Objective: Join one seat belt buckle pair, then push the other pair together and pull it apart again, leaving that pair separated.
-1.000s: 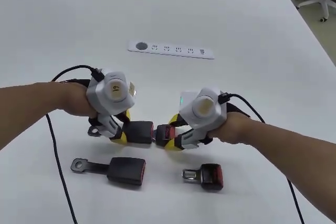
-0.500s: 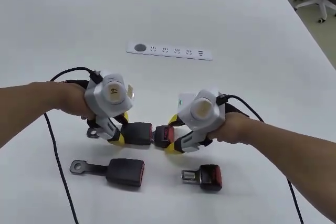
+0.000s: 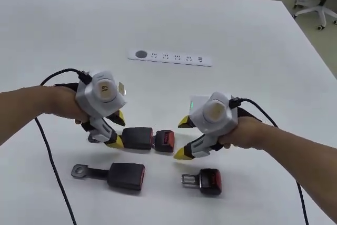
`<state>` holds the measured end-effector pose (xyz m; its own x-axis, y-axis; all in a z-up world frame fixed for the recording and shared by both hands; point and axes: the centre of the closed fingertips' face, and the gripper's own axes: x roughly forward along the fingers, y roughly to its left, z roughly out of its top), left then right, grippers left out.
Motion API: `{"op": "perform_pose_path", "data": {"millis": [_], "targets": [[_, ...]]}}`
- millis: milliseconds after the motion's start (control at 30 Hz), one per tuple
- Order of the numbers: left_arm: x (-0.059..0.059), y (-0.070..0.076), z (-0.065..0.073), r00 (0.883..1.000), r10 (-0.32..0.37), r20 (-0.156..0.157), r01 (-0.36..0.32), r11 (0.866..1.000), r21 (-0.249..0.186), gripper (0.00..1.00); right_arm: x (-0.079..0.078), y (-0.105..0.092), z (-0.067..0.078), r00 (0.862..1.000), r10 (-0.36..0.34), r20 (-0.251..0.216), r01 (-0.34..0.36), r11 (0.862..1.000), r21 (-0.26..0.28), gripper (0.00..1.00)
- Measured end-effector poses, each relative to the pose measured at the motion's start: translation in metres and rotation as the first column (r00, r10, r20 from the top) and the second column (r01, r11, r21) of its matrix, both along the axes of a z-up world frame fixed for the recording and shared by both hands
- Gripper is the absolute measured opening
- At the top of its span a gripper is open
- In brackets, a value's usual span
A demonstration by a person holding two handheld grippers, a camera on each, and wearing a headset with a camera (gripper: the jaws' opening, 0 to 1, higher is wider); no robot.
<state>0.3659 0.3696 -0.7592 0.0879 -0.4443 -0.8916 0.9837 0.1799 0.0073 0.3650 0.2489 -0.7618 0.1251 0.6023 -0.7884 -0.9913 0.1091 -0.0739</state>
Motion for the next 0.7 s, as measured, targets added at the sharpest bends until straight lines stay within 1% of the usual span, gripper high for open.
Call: {"op": "perform_pose_path", "data": {"millis": [33,67,233,367,433,533,600,633,700], "targets": [[0.0,0.001,0.001,1.0,0.01,0.002,-0.01,1.0,-0.007,0.37,-0.001,-0.002,0.003,1.0,-0.009,-0.001,0.009,1.0,0.006,0.48],[0.0,0.003,0.002,1.0,0.016,0.001,-0.016,1.0,-0.009,0.38,-0.001,-0.003,0.003,1.0,-0.015,-0.001,0.015,1.0,0.008,0.48],[-0.007,0.006,0.007,0.999,0.05,-0.001,-0.05,0.998,-0.03,0.4,-0.003,-0.012,0.011,0.999,-0.042,0.003,0.042,0.999,0.022,0.5],[-0.011,0.011,0.008,0.996,0.089,0.002,-0.089,0.994,-0.06,0.41,-0.005,-0.021,0.014,0.998,-0.07,0.003,0.07,0.997,0.031,0.52],[-0.012,0.013,0.01,0.993,0.122,0.003,-0.121,0.989,-0.089,0.42,-0.007,-0.024,0.017,0.997,-0.079,0.005,0.079,0.996,0.038,0.53],[-0.013,0.017,0.011,0.986,0.167,-0.002,-0.166,0.977,-0.134,0.43,-0.007,-0.029,0.017,0.996,-0.094,0.007,0.093,0.995,0.045,0.55],[-0.016,0.019,0.013,0.981,0.192,-0.006,-0.19,0.97,-0.153,0.43,-0.009,-0.032,0.019,0.994,-0.106,0.005,0.106,0.993,0.05,0.56],[-0.018,0.021,0.014,0.977,0.212,-0.008,-0.21,0.963,-0.169,0.44,-0.012,-0.035,0.021,0.993,-0.117,0.002,0.116,0.992,0.055,0.56],[-0.023,0.024,0.015,0.973,0.231,-0.008,-0.229,0.957,-0.18,0.45,-0.011,-0.038,0.02,0.992,-0.128,0.001,0.128,0.989,0.072,0.56]]}}
